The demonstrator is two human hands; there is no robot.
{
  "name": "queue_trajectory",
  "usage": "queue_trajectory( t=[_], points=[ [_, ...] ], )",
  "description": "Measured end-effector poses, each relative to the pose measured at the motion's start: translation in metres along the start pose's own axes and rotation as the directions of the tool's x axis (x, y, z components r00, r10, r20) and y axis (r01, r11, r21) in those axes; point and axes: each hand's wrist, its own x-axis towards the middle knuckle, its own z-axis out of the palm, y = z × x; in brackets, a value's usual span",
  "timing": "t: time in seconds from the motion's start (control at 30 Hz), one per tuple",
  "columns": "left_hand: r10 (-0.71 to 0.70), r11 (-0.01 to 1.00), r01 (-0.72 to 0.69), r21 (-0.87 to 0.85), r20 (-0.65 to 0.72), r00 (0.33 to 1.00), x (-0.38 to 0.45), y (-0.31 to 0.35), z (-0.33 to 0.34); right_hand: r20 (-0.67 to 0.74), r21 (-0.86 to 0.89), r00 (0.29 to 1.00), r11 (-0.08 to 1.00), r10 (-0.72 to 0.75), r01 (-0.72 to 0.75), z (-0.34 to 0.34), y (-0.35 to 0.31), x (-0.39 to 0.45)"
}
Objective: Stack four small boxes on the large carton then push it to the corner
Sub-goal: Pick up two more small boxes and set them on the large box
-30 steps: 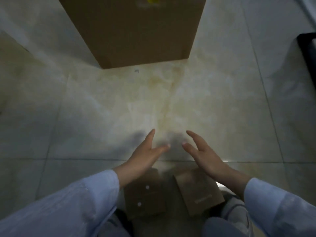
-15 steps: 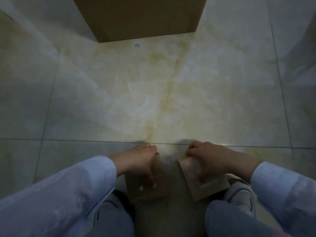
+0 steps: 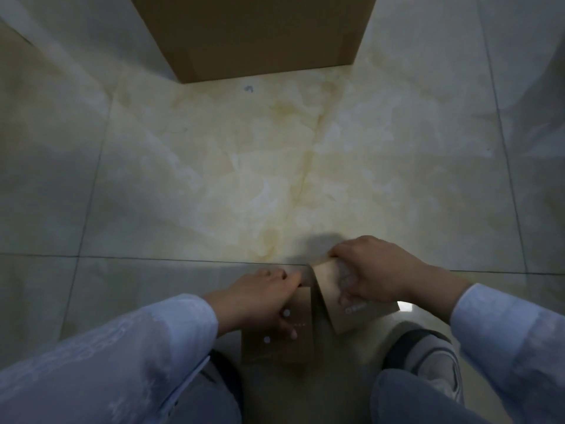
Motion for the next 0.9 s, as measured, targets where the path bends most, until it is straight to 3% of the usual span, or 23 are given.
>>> queue_trajectory(
  t=[0.17,0.3,0.4,0.5,0.57,0.63,0.67,0.73,0.9],
  points=[
    [-0.033,0.999,0.034,0.015,-0.072,0.997,-0.001,-0.006,-0.012,-0.096,0.117,0.993,0.992,0.064,-0.053,-0.02,0.01,0.01],
    [-0.144,0.989,0.136,-0.052,-0.201,0.969,0.007,-0.019,-0.046,-0.187,0.229,0.975,0.971,0.117,-0.072,-0.032,0.017,0.021],
    [-0.228,0.973,0.19,-0.131,-0.404,0.886,0.014,-0.024,-0.06,-0.295,0.242,0.932,0.96,0.211,-0.141,-0.034,0.011,0.023],
    [-0.292,0.956,0.229,-0.181,-0.567,0.77,0.017,-0.016,-0.057,-0.441,0.257,0.83,0.934,0.341,-0.247,-0.023,-0.006,0.02],
    [-0.392,0.917,0.235,-0.322,-0.621,0.678,0.021,-0.013,-0.048,-0.381,0.476,0.788,0.833,0.484,-0.282,-0.013,-0.011,0.02],
    [-0.585,0.763,0.169,-0.624,-0.556,0.59,0.024,-0.02,-0.044,-0.197,0.723,0.793,0.632,0.577,-0.28,-0.009,-0.002,0.023],
    [-0.646,0.669,0.113,-0.735,-0.499,0.577,0.026,-0.024,-0.044,-0.123,0.778,0.814,0.564,0.568,-0.276,-0.01,0.003,0.025],
    [-0.686,0.561,0.066,-0.825,-0.419,0.595,0.025,-0.028,-0.043,-0.091,0.808,0.828,0.527,0.553,-0.263,-0.007,0.01,0.026],
    [-0.688,0.481,-0.044,-0.876,-0.407,0.601,0.024,-0.025,-0.046,-0.121,0.875,0.78,0.437,0.613,-0.207,-0.009,0.007,0.031]
  ],
)
